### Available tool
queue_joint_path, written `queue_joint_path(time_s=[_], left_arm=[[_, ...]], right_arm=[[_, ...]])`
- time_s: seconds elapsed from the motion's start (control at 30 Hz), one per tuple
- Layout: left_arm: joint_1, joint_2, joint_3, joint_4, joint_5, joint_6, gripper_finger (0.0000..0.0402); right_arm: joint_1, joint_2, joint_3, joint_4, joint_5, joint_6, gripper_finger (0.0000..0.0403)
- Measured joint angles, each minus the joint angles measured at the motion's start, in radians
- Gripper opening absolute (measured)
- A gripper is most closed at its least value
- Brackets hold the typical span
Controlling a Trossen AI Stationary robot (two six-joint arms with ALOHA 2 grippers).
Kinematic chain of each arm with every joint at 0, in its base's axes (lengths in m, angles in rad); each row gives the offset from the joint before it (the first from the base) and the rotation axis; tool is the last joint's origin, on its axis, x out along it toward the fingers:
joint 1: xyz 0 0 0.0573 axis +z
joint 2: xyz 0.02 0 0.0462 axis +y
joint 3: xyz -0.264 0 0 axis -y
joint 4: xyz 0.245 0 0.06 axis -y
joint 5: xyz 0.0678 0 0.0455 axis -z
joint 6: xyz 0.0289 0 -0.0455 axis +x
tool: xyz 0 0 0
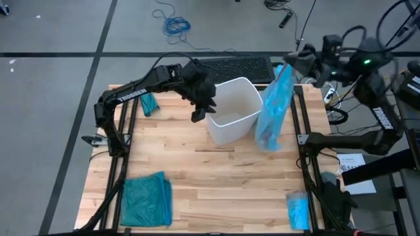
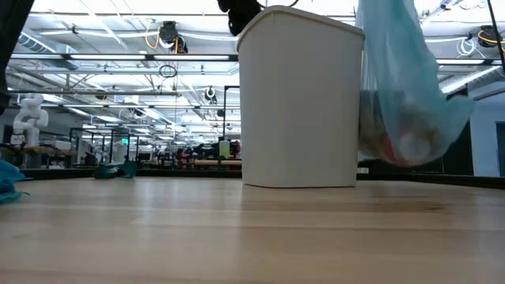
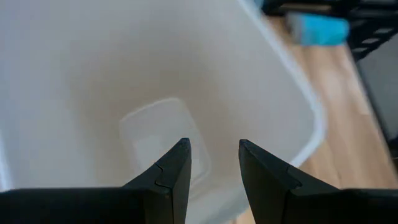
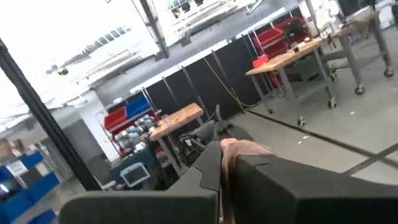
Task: Place trash/remove bag and relplace
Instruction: Close the blue trash bag
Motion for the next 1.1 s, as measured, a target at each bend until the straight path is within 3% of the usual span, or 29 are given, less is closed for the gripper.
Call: queue_joint_path(time_s=[0.13,0.33,0.5,0.73,0.93,1.1], left_arm=[[0.031,0.0,0.0,-0.027,-0.012,-0.001,0.0132],[0.053,0.0,0.001,-0.089,-0.011,-0.004,0.0132],[0.053,-0.001,0.002,-0.161,-0.018,-0.004,0.0132],[0.054,-0.005,0.002,-0.133,-0.026,0.003,0.0132],[0.039,-0.025,0.047,-0.119,0.101,0.027,0.0132],[0.009,-0.089,0.078,-0.14,0.124,0.051,0.0132]], right_arm=[[0.0,-0.052,-0.126,0.091,0.017,0.051,0.0],[0.0,-0.084,-0.218,0.09,0.046,0.059,0.0],[0.0,-0.094,-0.23,0.098,0.048,0.061,0.0],[0.0,-0.092,-0.231,0.121,0.048,0.061,0.0],[0.0,-0.092,-0.23,0.12,0.047,0.066,0.0],[0.0,-0.092,-0.23,0.12,0.045,0.065,0.0]])
